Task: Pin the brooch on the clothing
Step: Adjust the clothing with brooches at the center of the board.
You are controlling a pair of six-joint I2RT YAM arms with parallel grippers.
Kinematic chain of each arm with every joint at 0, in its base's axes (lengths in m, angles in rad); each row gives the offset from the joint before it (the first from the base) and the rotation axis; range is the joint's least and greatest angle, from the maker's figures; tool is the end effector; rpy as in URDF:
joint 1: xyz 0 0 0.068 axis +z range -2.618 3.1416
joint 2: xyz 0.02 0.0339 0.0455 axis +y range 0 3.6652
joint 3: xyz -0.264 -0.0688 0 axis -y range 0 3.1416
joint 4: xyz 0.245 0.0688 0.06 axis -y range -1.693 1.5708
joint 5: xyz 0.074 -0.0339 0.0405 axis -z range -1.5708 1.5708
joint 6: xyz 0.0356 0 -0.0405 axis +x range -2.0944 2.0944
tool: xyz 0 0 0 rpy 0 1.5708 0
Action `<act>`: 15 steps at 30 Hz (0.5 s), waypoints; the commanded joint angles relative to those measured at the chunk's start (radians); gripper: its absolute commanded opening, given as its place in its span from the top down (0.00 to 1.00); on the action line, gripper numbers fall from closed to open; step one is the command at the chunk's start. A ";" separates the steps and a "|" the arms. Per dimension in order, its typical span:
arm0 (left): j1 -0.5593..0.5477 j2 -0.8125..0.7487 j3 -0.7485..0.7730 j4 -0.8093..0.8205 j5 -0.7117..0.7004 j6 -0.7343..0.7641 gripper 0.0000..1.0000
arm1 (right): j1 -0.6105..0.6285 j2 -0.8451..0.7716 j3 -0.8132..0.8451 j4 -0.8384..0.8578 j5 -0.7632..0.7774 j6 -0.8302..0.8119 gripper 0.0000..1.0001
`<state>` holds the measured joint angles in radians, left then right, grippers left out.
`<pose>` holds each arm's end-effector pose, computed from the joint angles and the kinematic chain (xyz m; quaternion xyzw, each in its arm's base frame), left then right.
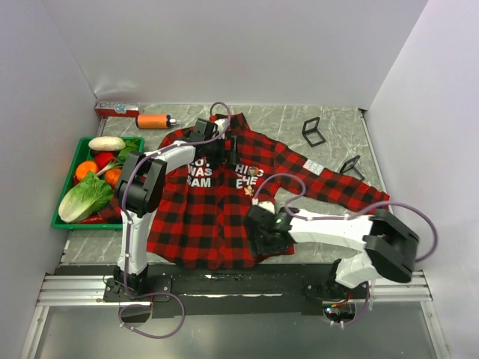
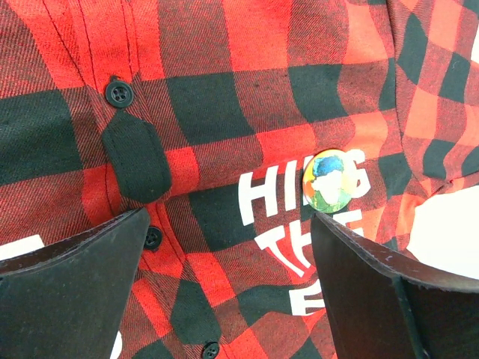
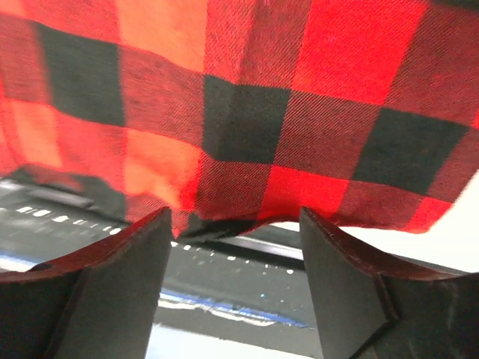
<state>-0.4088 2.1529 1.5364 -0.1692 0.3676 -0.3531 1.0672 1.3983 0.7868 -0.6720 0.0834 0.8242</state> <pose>0.4313 -0.2008 0.1655 0.0952 0.9061 -0.2966 0.2864 0.1188 0.2094 0.1771 -0.1139 0.9823 0.0918 0.1172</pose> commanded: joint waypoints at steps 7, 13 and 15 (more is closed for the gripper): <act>0.011 -0.025 -0.012 -0.009 -0.045 0.022 0.03 | 0.088 0.257 0.094 0.026 0.041 0.067 0.51; 0.011 -0.011 0.007 -0.032 -0.050 0.025 0.04 | 0.146 0.237 0.098 -0.050 0.006 0.099 0.94; 0.011 -0.002 0.011 -0.038 -0.056 0.026 0.03 | 0.165 0.200 0.095 -0.070 -0.028 0.111 1.00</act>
<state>-0.4088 2.1513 1.5284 -0.1604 0.3656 -0.3523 1.1774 1.6051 0.9024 -0.7170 0.1307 0.8749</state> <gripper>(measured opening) 0.966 0.043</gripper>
